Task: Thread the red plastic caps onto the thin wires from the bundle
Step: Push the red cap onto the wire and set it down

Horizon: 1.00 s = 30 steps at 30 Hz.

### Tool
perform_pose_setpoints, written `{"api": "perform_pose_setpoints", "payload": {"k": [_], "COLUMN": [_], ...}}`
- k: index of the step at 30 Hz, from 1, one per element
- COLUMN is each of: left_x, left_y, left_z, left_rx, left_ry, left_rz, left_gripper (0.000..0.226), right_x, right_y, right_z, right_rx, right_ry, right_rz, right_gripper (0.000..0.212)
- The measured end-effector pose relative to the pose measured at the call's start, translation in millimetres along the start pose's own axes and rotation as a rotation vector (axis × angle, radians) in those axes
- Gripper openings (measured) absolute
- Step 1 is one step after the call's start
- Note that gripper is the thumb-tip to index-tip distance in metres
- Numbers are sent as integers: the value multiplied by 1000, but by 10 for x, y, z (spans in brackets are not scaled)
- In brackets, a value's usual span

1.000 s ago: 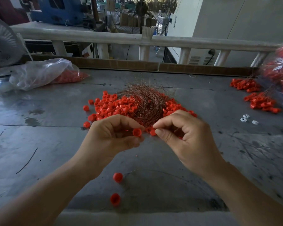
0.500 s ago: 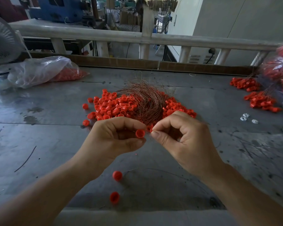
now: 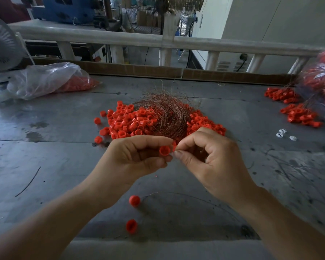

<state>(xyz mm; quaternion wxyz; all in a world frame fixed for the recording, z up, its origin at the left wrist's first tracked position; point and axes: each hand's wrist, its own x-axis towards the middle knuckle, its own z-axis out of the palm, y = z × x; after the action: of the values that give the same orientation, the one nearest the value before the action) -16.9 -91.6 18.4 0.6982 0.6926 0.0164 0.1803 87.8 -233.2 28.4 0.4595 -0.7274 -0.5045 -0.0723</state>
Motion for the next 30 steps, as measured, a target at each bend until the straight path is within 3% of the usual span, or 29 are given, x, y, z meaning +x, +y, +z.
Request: {"api": "perform_pose_setpoints", "payload": {"k": [30], "left_x": [-19], "left_y": [-43], "left_z": [-46], "left_rx": [-17], "left_ry": [-16], "left_rz": [12], "left_gripper": [39], "right_x": [-13], "right_y": [-66], "right_z": [20], "right_rx": [-45], "right_ry": [-8], "right_rz": [44], "right_gripper": [8]}}
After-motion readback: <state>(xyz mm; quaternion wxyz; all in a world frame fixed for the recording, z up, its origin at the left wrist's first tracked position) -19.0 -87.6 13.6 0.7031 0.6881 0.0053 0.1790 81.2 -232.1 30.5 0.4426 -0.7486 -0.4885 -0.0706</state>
